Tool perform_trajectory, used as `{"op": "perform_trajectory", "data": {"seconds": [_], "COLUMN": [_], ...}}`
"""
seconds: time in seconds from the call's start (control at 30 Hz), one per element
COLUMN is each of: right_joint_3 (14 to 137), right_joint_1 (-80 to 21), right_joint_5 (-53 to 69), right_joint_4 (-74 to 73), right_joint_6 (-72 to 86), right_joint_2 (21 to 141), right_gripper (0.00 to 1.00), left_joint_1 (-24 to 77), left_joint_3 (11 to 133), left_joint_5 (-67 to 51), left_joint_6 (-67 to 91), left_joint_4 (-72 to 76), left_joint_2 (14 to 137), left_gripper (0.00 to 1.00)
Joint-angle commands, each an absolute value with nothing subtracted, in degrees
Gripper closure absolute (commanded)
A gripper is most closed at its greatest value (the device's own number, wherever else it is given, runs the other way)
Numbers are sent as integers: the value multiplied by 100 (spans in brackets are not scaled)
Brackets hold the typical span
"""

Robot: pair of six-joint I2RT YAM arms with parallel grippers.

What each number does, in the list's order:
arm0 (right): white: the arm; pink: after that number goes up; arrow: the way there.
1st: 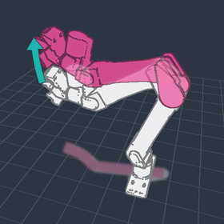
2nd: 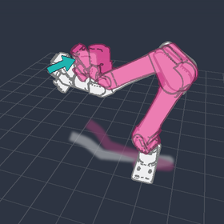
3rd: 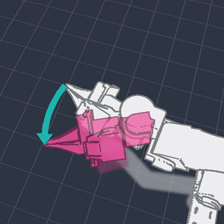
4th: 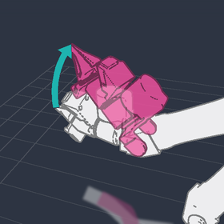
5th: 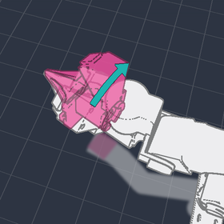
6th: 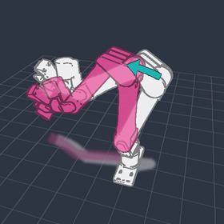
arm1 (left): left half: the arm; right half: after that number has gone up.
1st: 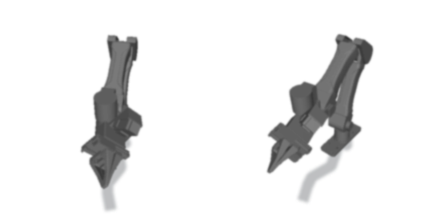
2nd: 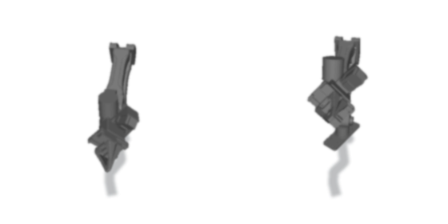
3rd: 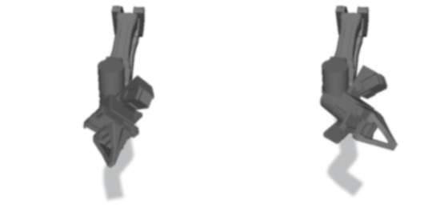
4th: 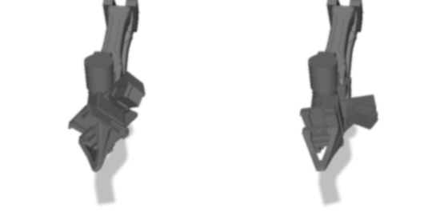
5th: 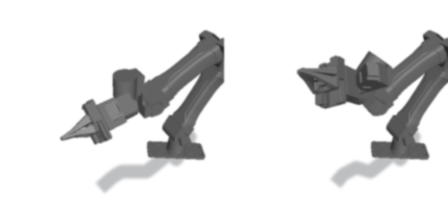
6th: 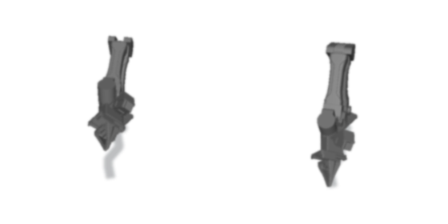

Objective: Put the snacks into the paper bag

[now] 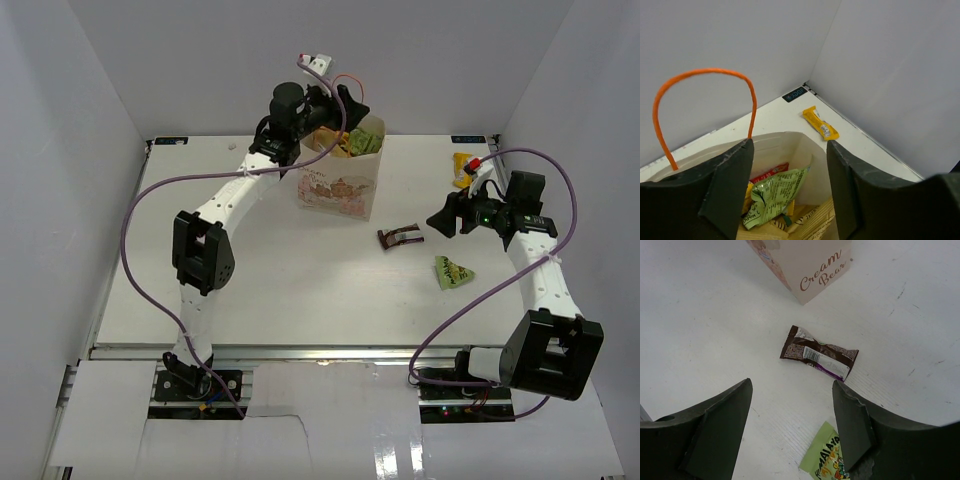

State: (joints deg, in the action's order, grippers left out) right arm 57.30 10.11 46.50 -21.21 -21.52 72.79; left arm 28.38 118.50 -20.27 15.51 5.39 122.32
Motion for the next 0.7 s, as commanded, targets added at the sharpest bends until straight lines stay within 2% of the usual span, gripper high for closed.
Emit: {"op": "perform_trajectory", "data": {"seconds": [0.0,0.13,0.23,0.33,0.37,0.4,0.5,0.6,0.67], "right_joint_3": [5809,5985,6415,6915,7021,7101,7224,7627,8188], "right_joint_1": [1028,1020,818,502,379,317,202,9,-342], "right_joint_5": [4764,4737,4570,4921,5009,4949,4790,4483,4343], "right_joint_4": [-2223,-2530,-3346,-4908,-5374,-5727,-5889,-5406,-5397], "right_joint_6": [-2294,-2443,-2845,-4932,-6784,-7551,-9422,-9607,-9528], "right_joint_2": [7137,7373,7863,8382,8498,8603,8920,9612,9991], "right_gripper": [29,29,28,24,21,20,19,20,24], "left_joint_1": [2848,2848,2848,2830,2813,2795,2777,2751,2733], "left_joint_3": [12374,12455,11684,9937,9444,8456,7141,5656,5223], "left_joint_5": [-1785,-1477,-951,-370,-308,-151,43,403,422], "left_joint_6": [1398,977,555,379,378,421,781,1431,1930], "left_joint_4": [519,291,149,377,456,561,423,-323,-823], "left_joint_2": [12006,11612,10769,9452,9092,8374,7368,6061,5601], "left_gripper": [28,25,20,12,10,9,6,6,6]}}
